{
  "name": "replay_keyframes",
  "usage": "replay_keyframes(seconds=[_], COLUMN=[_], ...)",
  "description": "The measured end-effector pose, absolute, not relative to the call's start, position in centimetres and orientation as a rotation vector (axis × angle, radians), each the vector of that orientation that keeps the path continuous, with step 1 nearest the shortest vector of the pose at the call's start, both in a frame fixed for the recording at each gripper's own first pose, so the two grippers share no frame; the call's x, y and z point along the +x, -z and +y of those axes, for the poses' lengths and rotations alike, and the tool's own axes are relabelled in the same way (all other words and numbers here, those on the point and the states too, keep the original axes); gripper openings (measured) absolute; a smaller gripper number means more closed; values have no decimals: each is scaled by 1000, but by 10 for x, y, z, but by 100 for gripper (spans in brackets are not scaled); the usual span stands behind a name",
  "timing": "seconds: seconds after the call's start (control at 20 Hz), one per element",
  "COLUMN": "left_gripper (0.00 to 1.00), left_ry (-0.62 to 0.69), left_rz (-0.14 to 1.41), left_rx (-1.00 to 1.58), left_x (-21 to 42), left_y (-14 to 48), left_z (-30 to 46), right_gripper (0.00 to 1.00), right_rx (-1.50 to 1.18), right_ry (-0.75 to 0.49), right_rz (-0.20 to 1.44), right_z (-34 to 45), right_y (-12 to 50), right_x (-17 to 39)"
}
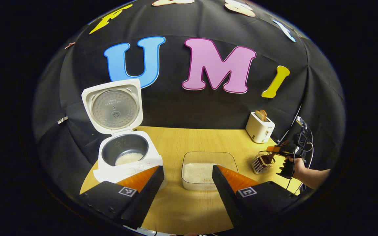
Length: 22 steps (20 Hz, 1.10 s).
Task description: Close the left gripper, press the button to open the rice cooker; take a wooden spoon from the chopstick holder with the right hand, scoop a spoonful of rice and pour it into the rice cooker, then put the wooden spoon back into the chopstick holder.
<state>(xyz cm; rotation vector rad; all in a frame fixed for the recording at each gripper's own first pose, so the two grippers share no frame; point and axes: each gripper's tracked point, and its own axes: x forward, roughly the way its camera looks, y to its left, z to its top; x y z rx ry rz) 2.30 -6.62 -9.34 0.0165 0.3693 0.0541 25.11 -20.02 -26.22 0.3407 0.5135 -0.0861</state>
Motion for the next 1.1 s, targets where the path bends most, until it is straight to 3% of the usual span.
replay_keyframes(seconds=[0.05, 0.15, 0.2, 0.25, 0.35, 0.45, 0.5, 0.55, 0.6, 0.7, 0.75, 0.8, 0.85, 0.9, 0.95, 1.05, 1.1], left_gripper=[95, 96, 96, 95, 96, 96, 96, 96, 96, 96, 96, 96, 96, 96, 96, 95, 96], left_ry=[-55, -63, -63, -63, -65, -76, -86, -93, -94, -76, -67, -67, -66, -58, -49, -30, -29], left_rz=[373, 376, 377, 375, 370, 362, 351, 339, 330, 323, 323, 323, 310, 295, 283, 266, 258], left_rx=[12, 11, 12, 13, 12, 11, 10, 5, -2, -20, -26, -22, -12, -12, -23, -68, -86], left_x=[22, 21, 19, 17, 15, 9, 7, 3, -1, -6, -5, -6, -6, -7, -9, -13, -14], left_y=[94, 96, 97, 96, 97, 95, 94, 91, 91, 93, 94, 96, 94, 92, 89, 88, 90], left_z=[-66, -65, -65, -65, -64, -61, -57, -55, -53, -50, -48, -43, -39, -37, -36, -32, -26], right_gripper=[57, 54, 27, 19, 25, 22, 10, 21, 8, 8, 20, 19, 7, 8, 19, 19, 7], right_rx=[352, 364, 372, 378, 374, 346, 328, 315, 299, 256, 241, 241, 241, 239, 234, 212, 210], right_ry=[70, 51, 59, 67, 70, 69, 69, 76, 79, 83, 94, 103, 112, 123, 138, 159, 163], right_rz=[519, 524, 529, 525, 537, 535, 533, 520, 500, 456, 440, 433, 422, 407, 392, 369, 358], right_z=[-197, -193, -193, -193, -192, -193, -191, -190, -188, -185, -187, -186, -188, -189, -191, -190, -184], right_y=[262, 263, 262, 261, 260, 258, 256, 251, 241, 218, 208, 197, 187, 176, 166, 144, 131], right_x=[251, 252, 252, 253, 249, 248, 246, 245, 244, 242, 241, 239, 236, 234, 232, 224, 219])
